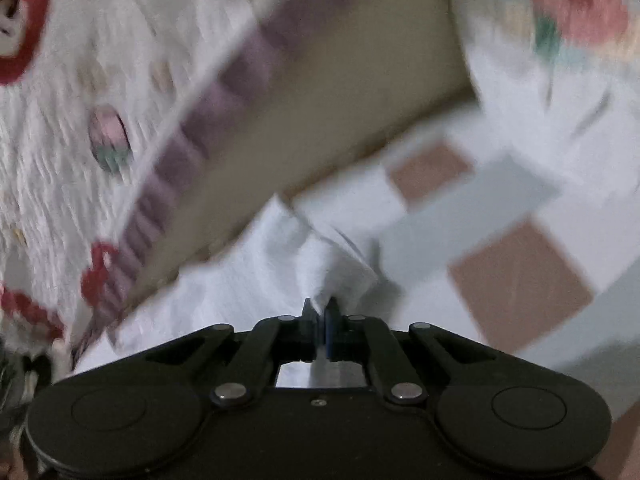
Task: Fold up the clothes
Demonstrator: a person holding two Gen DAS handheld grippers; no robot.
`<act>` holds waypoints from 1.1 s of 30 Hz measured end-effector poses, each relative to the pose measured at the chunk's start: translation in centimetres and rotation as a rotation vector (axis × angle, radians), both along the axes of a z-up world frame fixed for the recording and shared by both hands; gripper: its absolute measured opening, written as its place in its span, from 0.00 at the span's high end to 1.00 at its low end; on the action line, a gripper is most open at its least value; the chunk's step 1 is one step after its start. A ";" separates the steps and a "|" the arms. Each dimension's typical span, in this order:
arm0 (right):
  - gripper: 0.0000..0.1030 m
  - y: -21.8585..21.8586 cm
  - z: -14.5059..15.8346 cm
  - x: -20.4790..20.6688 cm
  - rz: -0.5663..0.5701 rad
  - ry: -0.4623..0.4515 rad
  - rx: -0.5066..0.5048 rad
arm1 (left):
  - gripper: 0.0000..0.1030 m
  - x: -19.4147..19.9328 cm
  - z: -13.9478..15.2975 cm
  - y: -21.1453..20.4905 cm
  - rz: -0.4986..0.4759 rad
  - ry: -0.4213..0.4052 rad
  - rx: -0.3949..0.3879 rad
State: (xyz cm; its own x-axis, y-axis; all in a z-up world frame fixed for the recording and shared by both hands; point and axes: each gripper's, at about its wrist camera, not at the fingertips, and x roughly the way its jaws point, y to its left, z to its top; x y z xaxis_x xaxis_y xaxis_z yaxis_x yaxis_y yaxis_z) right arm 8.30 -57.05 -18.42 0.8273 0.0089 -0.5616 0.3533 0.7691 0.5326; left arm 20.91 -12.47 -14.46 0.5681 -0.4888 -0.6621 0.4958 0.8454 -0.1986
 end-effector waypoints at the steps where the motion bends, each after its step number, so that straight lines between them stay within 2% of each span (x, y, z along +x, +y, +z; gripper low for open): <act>1: 0.95 0.3 1.2 -0.6 -0.018 -0.039 -0.032 | 0.60 -0.4 -0.1 -1.2 -0.031 0.024 -0.023; 2: 0.95 0.7 2.4 -1.4 -0.026 -0.051 -0.084 | 0.60 -1.0 -0.4 -2.4 -0.059 0.038 -0.030; 3: 0.95 1.6 3.9 -2.1 -0.026 -0.036 -0.180 | 0.60 -1.8 -0.7 -3.3 -0.082 0.045 -0.023; 6: 0.95 6.4 6.9 -3.5 0.069 0.069 -0.642 | 0.60 -3.9 -1.5 -5.6 -0.126 0.071 -0.001; 7: 0.95 7.6 7.2 -3.9 0.100 0.067 -0.693 | 0.60 -4.3 -1.8 -5.9 -0.123 0.085 0.007; 9: 0.95 9.4 7.7 -4.7 0.131 0.029 -0.662 | 0.60 -5.0 -2.4 -6.0 -0.114 0.113 0.012; 11: 0.95 11.0 7.5 -5.4 0.205 -0.032 -0.555 | 0.60 -5.5 -2.8 -5.7 -0.100 0.137 0.005; 13: 0.94 13.7 6.3 -5.6 0.413 -0.068 -0.397 | 0.60 -6.0 -3.1 -5.0 -0.076 0.149 -0.003; 14: 0.94 15.0 5.4 -5.5 0.509 -0.043 -0.355 | 0.60 -6.2 -3.1 -4.5 -0.064 0.153 0.001; 15: 0.94 16.8 4.0 -5.6 0.618 0.003 -0.352 | 0.60 -6.4 -3.2 -4.0 -0.051 0.157 0.006; 18: 0.91 20.2 0.9 -6.3 0.814 0.189 -0.499 | 0.60 -6.9 -3.3 -3.0 -0.044 0.166 0.022; 20: 0.90 19.2 0.7 -6.8 0.804 0.198 -0.474 | 0.59 -7.4 -3.2 -2.5 -0.059 0.161 0.006; 22: 0.78 16.8 1.3 -7.0 0.718 0.185 -0.372 | 0.56 -7.8 -3.0 -2.3 -0.087 0.147 -0.019; 26: 0.61 14.3 2.4 -7.1 0.602 0.141 -0.314 | 0.54 -8.2 -2.8 -3.2 -0.136 0.133 -0.070; 27: 0.51 14.0 2.4 -6.9 0.582 0.141 -0.305 | 0.54 -8.1 -2.8 -3.7 -0.149 0.132 -0.085; 28: 0.48 13.7 2.4 -6.8 0.561 0.142 -0.296 | 0.54 -8.1 -2.7 -4.2 -0.163 0.131 -0.101; 31: 0.48 14.3 1.5 -5.7 0.512 0.175 -0.305 | 0.52 -8.5 -2.3 -6.4 -0.248 0.072 -0.108; 33: 0.48 14.6 0.7 -5.1 0.511 0.201 -0.358 | 0.52 -9.0 -1.9 -8.0 -0.311 0.021 -0.099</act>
State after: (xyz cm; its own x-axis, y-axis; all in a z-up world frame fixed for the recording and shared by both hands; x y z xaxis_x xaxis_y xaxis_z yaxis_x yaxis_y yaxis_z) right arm 3.22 -42.41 -17.76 0.6469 0.1573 -0.7462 -0.0380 0.9839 0.1744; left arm 11.92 -20.43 -16.39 0.3684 -0.6995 -0.6124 0.7223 0.6300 -0.2851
